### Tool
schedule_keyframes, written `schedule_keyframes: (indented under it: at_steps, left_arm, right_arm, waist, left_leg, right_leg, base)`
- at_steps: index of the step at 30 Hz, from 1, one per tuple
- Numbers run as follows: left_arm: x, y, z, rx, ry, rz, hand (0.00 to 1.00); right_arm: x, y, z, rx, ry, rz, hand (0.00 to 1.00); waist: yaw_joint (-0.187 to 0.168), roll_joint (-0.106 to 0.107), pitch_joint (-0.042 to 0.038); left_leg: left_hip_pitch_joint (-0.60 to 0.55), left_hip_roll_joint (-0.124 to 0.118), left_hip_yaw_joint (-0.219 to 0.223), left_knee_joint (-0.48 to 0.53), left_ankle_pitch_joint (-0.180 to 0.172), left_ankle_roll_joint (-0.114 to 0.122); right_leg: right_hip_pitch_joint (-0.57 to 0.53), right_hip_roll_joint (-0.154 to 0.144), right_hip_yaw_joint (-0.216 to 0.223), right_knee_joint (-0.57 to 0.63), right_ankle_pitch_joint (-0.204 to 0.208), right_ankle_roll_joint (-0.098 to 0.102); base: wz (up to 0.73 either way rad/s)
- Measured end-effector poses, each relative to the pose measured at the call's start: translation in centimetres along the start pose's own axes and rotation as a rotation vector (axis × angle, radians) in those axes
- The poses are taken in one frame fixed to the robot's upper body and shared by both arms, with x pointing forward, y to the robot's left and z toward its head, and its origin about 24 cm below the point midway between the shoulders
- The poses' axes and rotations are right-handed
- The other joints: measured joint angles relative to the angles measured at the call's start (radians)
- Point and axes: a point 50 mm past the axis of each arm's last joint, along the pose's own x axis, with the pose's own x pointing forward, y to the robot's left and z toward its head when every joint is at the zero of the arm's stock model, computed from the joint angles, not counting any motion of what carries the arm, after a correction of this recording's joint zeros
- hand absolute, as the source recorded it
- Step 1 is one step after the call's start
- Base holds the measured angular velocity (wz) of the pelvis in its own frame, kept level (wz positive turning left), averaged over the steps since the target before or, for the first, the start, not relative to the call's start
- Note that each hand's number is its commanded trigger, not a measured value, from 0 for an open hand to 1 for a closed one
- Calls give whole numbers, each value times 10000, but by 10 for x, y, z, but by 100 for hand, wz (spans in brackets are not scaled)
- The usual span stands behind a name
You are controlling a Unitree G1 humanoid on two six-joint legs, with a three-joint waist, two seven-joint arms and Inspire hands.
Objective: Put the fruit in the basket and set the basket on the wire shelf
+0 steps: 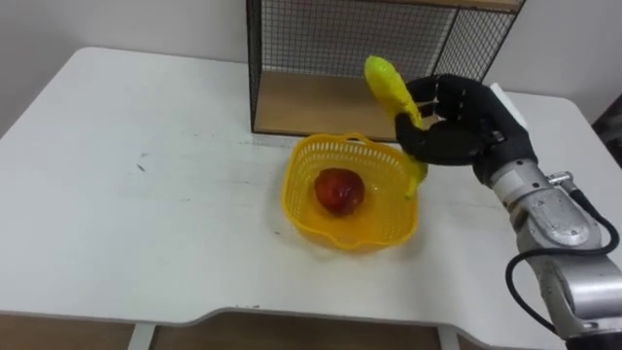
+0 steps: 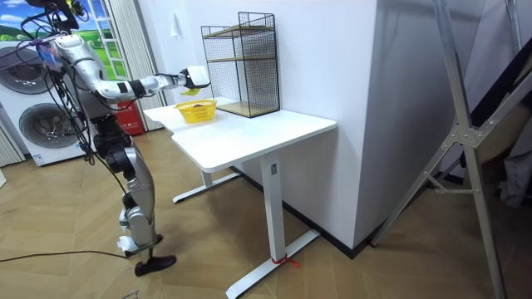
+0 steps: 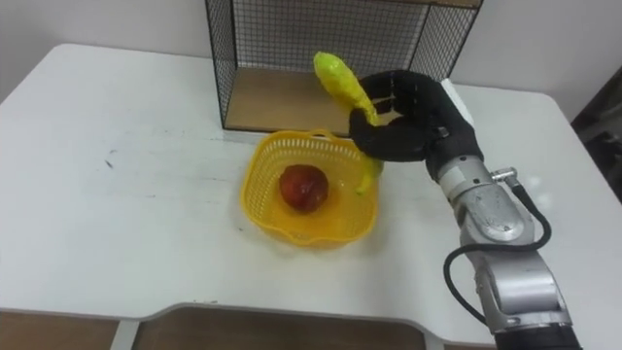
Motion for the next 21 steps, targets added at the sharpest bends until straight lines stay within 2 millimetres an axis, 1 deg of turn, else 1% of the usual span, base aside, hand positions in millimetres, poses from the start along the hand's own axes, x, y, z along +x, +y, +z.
schedule_keyframes:
  at_steps: [4,7,11,13,17,21]
  left_arm:
    - [0,0,1,0,-12,2,0]
    - [0,0,1,6,-24,-2,0]
    - [0,0,2,1,-48,2,0]
    - [0,1,2,-6,-52,10,0]
    - [0,1,2,-4,-41,7,0]
    - [0,1,1,-12,-29,9,0]
  right_arm:
    - [0,3,0,-146,21,266,0]
    - [0,4,4,-303,-127,400,0]
    - [0,4,4,-979,-34,463,0]
    - [0,4,4,-1119,-9,483,0]
    - [0,6,3,-1424,67,669,0]
    - [0,7,3,-1557,112,850,0]
  waist:
    - [24,9,12]
    - [65,49,40]
    - [180,113,83]
    - [240,93,70]
    - [287,112,91]
    - [275,81,112]
  left_leg:
    - [-9,1,0,0,-1,1]
    - [-104,10,0,5,-2,1]
    - [-170,12,-2,13,-1,0]
    - [-183,9,-3,12,-2,0]
    - [-233,7,-29,5,-1,0]
    - [-235,10,-48,2,-1,0]
  right_leg:
    - [-7,7,14,1,12,2]
    - [-108,22,15,11,19,-11]
    - [-169,30,27,6,24,-18]
    - [-180,27,30,1,23,-18]
    - [-238,25,34,4,23,-17]
    - [-223,30,46,-9,24,-17]
  base:
    - [0]
    - [0]
    - [0]
    - [0]
    - [0]
    - [0]
